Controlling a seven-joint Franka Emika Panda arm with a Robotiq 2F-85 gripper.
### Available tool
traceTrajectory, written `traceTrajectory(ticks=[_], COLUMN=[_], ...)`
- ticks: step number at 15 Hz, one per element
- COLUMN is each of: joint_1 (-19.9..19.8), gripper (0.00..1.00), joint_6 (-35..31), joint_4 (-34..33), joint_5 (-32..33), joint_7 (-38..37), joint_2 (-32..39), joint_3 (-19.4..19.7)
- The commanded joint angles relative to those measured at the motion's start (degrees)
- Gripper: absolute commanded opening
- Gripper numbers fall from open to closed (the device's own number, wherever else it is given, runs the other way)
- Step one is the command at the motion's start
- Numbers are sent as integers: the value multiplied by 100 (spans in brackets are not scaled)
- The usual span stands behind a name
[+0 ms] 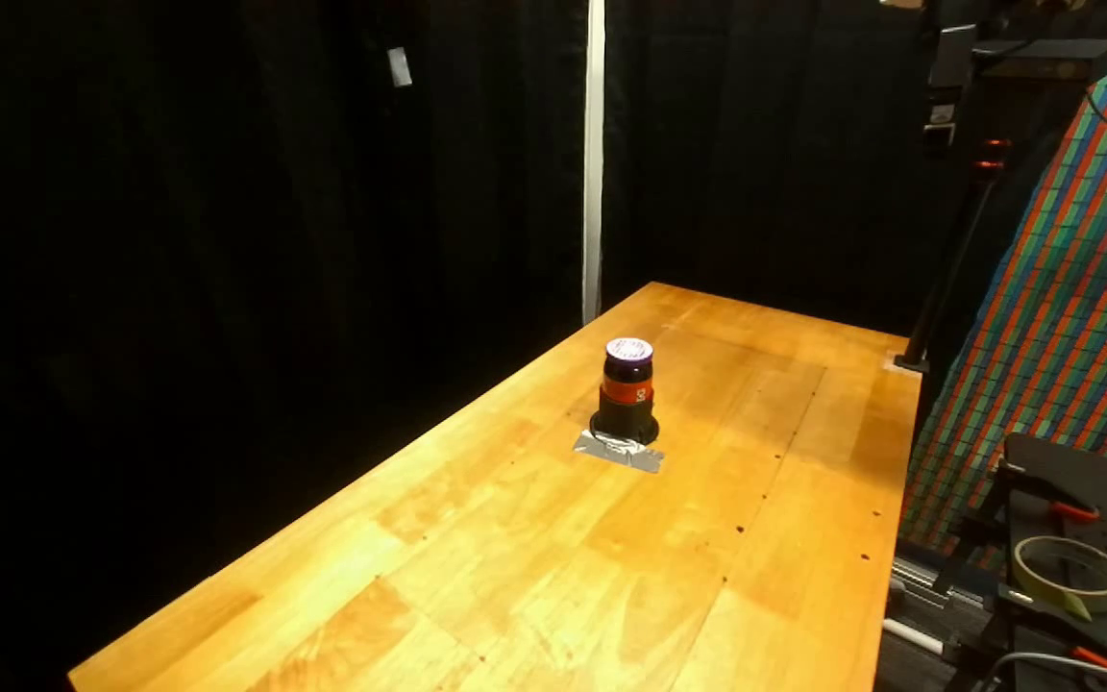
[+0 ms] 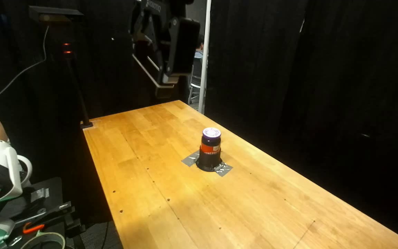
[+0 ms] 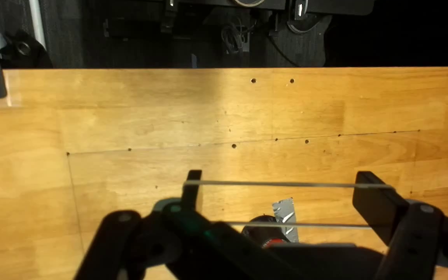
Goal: Put the rubber band around the base of the cup
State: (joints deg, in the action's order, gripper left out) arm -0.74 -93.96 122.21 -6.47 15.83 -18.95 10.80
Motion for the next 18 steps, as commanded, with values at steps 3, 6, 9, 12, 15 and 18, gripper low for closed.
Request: traceTrajectory(ticks=[3, 6, 9, 12, 15, 18], joint_1=[273, 368, 478, 638, 772, 824], gripper=[100, 100, 100, 100, 100, 100], joint_6=[-1166, -1855, -2500, -2975, -3297, -3643], joint_4=[-1034, -1544, -1933, -2232, -2397, -2457], joint_5=[-73, 123, 304, 731, 993, 1107], joint_7=[-695, -1146, -1459, -1758, -1949, -2005], joint_2=[1549, 2489, 3268, 3875, 4312, 4619], joint_3=[-822, -1142, -1316, -1344, -1321, -1309])
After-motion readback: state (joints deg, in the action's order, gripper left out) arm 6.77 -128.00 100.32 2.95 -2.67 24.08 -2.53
